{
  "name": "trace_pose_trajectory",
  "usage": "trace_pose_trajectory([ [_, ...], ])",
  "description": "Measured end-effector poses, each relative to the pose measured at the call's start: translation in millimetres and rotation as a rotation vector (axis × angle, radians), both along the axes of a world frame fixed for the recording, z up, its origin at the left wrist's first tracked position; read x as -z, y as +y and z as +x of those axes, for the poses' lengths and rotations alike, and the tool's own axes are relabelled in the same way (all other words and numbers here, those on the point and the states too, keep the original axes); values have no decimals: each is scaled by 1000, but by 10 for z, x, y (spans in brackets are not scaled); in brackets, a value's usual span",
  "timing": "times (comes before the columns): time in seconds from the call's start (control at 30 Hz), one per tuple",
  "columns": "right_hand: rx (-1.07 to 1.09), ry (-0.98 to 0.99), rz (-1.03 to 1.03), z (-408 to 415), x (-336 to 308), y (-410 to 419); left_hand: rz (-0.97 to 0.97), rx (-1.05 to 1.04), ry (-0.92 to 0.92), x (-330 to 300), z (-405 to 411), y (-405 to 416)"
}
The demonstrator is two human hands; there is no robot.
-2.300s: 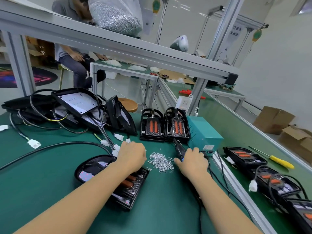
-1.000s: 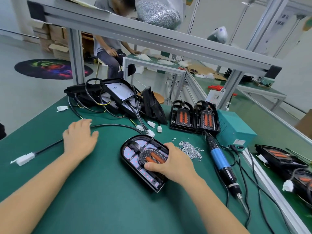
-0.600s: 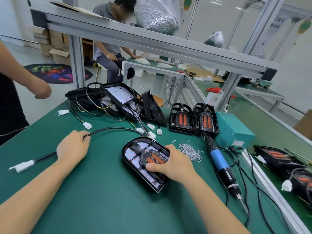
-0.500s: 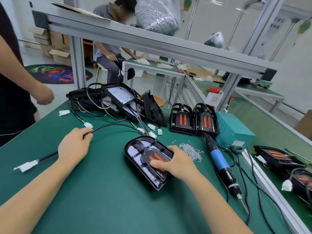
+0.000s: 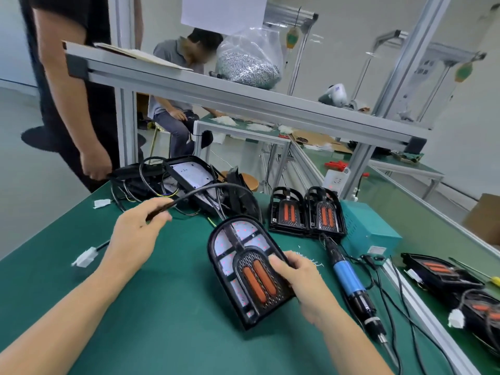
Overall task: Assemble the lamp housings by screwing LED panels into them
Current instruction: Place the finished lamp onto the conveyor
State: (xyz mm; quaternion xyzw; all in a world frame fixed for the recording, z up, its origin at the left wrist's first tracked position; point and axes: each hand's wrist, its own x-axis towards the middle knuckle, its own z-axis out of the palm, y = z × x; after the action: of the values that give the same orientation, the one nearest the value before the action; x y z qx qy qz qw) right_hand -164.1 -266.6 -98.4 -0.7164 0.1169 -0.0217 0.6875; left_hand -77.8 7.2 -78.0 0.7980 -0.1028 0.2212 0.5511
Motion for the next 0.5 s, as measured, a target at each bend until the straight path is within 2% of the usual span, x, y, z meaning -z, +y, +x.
trace_pose_trajectory([
  [0.2,16,-182,138,94,-206,33,-101,93,38,-143,15,-87],
  [0.3,-2,-165,220,166,-319,23,-314,257,113,-215,21,-121],
  [0.4,-2,-114,361,230,-323,41,-535,335,161,-268,84,-159],
  [0.5,16,-85,413,253,-284,95,-643,406,180,-290,128,-239],
])
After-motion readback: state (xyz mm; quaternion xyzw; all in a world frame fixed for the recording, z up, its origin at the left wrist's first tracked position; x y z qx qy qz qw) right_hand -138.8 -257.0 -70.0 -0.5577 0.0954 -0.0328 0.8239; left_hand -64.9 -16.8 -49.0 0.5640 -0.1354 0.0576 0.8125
